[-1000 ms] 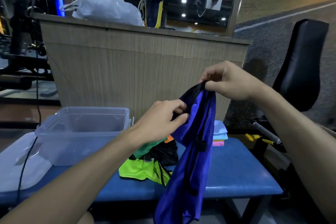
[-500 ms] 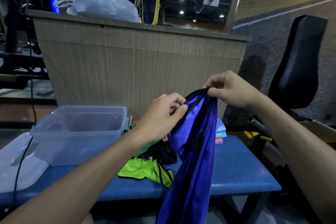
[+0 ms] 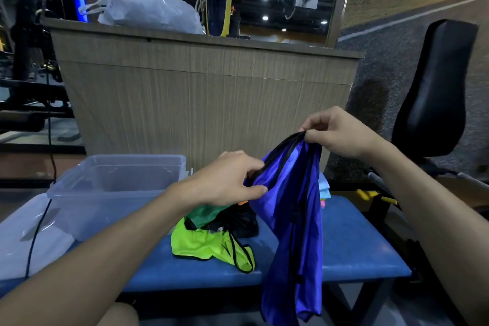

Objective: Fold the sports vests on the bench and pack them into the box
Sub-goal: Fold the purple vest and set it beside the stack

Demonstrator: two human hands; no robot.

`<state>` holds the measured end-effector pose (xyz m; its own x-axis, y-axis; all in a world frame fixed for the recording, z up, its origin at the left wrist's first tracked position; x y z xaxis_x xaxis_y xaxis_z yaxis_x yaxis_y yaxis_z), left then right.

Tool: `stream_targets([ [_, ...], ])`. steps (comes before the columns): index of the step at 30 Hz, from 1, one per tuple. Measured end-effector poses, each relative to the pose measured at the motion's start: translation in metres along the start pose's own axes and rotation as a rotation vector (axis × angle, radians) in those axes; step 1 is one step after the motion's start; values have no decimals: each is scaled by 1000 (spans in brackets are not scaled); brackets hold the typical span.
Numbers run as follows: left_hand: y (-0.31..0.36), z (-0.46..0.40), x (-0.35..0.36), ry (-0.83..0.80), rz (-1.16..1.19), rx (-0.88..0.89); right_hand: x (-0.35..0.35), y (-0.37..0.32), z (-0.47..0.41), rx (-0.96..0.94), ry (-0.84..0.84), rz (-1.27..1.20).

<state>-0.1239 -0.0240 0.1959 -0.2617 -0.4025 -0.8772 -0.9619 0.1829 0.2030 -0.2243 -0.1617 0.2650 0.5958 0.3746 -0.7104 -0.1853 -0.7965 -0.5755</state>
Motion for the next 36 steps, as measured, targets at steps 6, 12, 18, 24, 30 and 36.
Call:
stream_targets([
  [6,7,8,-19,228,264,5,-4,4,2,12,24,15],
  [12,-3,1,-6,193,166,-91,-4,-10,4,-41,18,14],
  [18,0,-16,17,73,536,-133,0,-26,1,-89,12,85],
  [24,13,-16,20,-22,705,-97,-1,-21,-2,-71,34,142],
  [30,12,-13,12,-150,658,-147,-12,-1,-2,-45,131,203],
  [36,-6,-17,-21,-202,141,-121,-13,22,2,-11,189,221],
])
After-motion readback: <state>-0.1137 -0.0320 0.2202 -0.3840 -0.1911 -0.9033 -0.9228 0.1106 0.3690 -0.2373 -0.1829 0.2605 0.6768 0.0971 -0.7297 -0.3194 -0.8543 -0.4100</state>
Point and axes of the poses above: each hand's wrist, its own z-axis away from the middle knuckle, its own x-axis out of the palm, y = z × x, the point moved 10 cm from there along -z, towards the middle knuckle
